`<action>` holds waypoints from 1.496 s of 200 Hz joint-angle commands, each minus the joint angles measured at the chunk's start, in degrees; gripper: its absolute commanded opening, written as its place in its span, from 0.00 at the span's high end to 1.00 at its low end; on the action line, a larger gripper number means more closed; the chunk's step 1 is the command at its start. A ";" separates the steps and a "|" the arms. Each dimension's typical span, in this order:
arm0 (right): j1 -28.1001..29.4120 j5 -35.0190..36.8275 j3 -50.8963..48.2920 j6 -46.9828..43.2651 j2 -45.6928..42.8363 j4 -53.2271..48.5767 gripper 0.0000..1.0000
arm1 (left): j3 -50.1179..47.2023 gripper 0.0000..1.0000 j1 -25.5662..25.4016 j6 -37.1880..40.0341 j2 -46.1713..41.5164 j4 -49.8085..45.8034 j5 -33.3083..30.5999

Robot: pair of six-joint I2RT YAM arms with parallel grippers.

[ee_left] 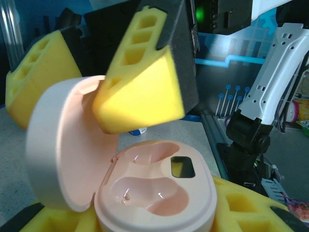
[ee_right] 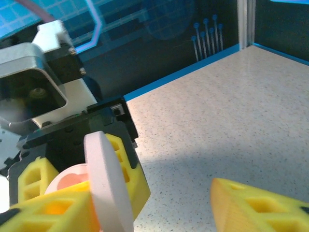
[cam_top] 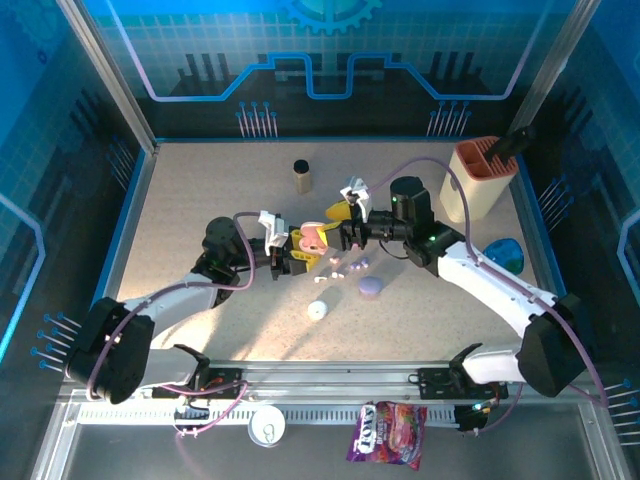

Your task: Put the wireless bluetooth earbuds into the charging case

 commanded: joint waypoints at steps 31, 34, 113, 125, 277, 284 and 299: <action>1.47 -5.88 3.69 -3.72 2.63 -1.90 0.69 | 0.85 0.65 0.04 -0.33 -2.48 -1.85 3.29; 1.56 -5.78 3.71 -3.87 2.63 -1.90 0.72 | 0.89 0.65 0.03 -0.39 -2.48 -1.87 3.23; 3.46 2.90 0.57 -8.49 -1.36 1.33 1.00 | 0.55 0.55 0.02 -2.09 -2.21 -1.29 -0.03; 4.02 5.52 -0.66 -9.82 -2.66 2.74 1.00 | 0.68 0.46 0.02 -2.76 -2.13 -1.81 -1.33; 6.42 10.46 -1.28 -14.12 -3.37 2.98 1.00 | 1.64 0.37 0.02 -6.96 -0.37 1.80 -2.11; 6.42 10.46 -1.17 -14.14 -3.22 2.76 1.00 | 1.64 0.38 0.02 -6.82 -0.39 1.74 -2.07; 6.42 10.28 -0.97 -14.31 -2.98 2.40 1.00 | 1.73 0.39 0.03 -6.80 -0.24 1.76 -1.98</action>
